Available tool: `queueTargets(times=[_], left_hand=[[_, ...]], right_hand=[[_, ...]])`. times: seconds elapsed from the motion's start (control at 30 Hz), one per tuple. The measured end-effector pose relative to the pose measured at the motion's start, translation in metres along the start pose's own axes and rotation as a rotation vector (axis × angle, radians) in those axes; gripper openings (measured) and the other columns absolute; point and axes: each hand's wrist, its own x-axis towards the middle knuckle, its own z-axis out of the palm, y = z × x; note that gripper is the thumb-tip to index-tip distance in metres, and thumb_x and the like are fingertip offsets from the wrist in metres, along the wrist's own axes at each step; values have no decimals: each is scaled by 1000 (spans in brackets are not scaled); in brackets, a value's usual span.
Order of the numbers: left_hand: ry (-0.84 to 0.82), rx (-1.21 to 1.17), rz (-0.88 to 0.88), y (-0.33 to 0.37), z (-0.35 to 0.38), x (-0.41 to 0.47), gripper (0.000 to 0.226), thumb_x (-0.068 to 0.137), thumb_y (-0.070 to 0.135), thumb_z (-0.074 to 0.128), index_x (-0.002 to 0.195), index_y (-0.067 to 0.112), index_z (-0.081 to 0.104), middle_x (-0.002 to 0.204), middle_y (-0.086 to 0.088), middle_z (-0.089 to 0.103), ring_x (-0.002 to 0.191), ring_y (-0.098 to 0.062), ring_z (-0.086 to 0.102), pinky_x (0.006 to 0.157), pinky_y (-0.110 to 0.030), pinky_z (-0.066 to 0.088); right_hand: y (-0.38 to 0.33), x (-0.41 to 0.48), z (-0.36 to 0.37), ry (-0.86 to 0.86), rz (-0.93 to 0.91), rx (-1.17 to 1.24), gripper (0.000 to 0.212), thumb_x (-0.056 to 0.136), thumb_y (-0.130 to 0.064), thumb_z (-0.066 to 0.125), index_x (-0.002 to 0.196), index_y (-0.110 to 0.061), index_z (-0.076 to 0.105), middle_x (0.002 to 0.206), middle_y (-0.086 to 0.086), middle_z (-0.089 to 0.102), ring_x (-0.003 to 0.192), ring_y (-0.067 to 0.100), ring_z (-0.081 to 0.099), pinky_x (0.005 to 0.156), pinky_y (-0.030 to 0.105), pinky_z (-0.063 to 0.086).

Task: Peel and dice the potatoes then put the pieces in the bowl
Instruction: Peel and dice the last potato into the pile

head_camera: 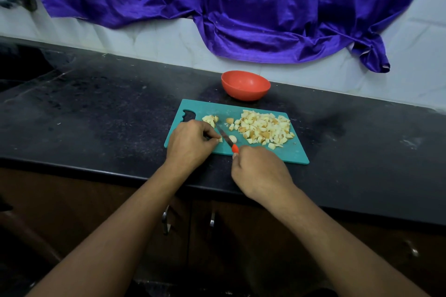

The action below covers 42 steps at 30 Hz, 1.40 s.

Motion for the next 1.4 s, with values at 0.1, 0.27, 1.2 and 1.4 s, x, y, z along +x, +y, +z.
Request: queueTargets(times=[0.1,0.27,1.2,1.4], left_hand=[[9,3,5,0,0,0,5,88,27,78,91,32,79,83,20,70,80,-3,65,74,-26,56],[11,-3,6,-1,1,1,7,88,25,77,89,32,78,84,21,71,80,-3,66,76,-28,57],[-39,27,81,5,2,2,12,89,32,77,98,35,71,87,22,67,69,3,56,66,-25,47],[-136,175,227,18,8,18,38,88,51,74,121,33,70,105,11,59,91,-6,56,78,-32,50]], right_hand=[[-4,2,3,-3,-6,-28,29,107,-39,42,109,-17,62,85,-2,58,78,16,59,67,36,51],[-8,4,4,-18,7,-89,30,105,-38,45,117,-15,61,91,0,59,84,19,59,64,34,44],[61,21,22,273,-64,92,33,108,-44,38,90,-23,55,67,-7,55,59,10,53,54,35,44],[67,23,26,327,-78,175,32,108,-43,40,86,-24,52,65,-7,54,58,10,52,52,31,35]])
